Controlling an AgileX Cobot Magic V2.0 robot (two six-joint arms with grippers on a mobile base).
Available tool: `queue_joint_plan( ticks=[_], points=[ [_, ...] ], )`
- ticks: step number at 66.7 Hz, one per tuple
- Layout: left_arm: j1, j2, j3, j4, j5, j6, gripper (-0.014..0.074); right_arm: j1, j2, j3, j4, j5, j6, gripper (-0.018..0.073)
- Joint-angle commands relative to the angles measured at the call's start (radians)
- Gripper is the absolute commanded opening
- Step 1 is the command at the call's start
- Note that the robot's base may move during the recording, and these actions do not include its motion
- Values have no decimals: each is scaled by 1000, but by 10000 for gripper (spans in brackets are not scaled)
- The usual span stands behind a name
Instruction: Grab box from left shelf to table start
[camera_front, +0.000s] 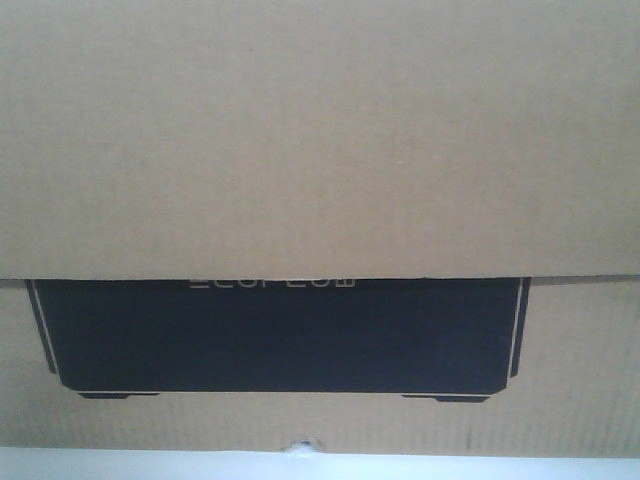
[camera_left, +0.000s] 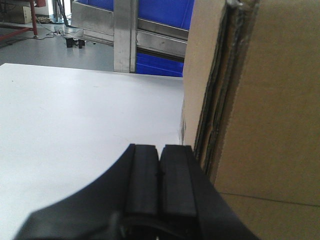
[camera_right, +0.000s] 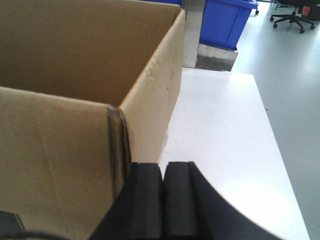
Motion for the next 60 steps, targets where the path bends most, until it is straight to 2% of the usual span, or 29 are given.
queue_joint_plan(
  ticks=[1, 9, 18, 24, 33, 60],
  points=[
    [0, -17, -3, -5, -94, 1, -92, -10, 3, 11, -13, -134, 0, 57],
    [0, -17, -3, -5, -94, 1, -92, -27, -37, 107, -25, -259, 58, 57],
    [0, -17, -3, -5, -94, 1, -92, -28, -103, 227, -107, -387, 129, 57],
    [0, -17, -3, -5, -94, 1, -92, -28, -149, 309, -156, -464, 131, 57],
    [0, -17, -3, -5, -94, 1, -92, -28, -184, 415, -158, -577, 131, 57],
    [0, -16, -3, -5, -94, 1, -93, -28, -184, 414, -158, -539, 131, 57]
  ],
)
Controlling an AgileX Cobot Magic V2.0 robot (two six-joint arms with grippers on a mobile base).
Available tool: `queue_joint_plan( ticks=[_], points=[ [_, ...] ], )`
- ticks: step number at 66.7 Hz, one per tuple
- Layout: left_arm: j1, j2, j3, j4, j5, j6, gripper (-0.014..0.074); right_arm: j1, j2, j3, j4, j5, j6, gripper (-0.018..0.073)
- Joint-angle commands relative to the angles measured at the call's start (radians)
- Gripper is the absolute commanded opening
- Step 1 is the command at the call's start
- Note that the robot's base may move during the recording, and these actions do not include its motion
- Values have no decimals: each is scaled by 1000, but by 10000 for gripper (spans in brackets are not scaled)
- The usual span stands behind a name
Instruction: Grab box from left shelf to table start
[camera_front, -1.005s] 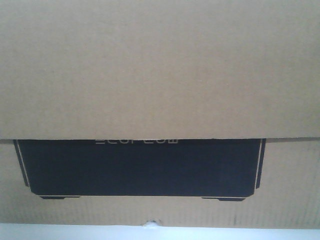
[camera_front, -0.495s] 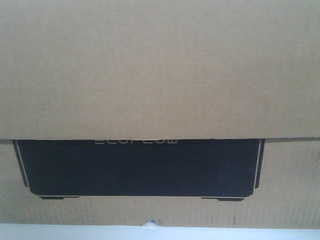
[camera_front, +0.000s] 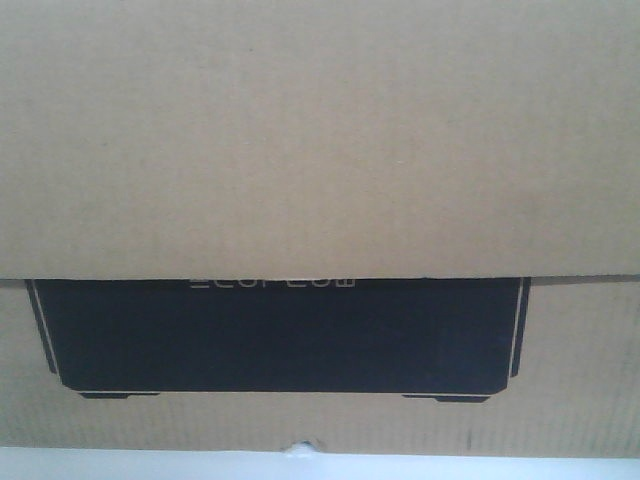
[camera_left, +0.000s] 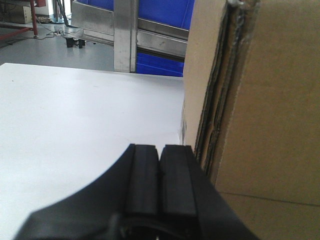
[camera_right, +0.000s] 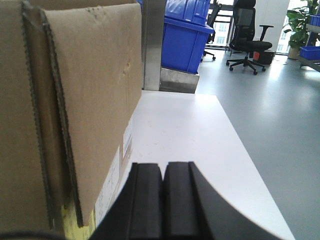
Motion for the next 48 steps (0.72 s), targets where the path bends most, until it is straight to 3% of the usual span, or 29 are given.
queue_joint_plan(
  ticks=[1, 48],
  points=[
    [0, -16, -4, -5, -94, 1, -93, -5, -11, 8, -8, -100, 2, 57],
    [0, -16, -4, -5, -94, 1, -93, -5, -11, 8, -8, -100, 2, 57]
  ],
)
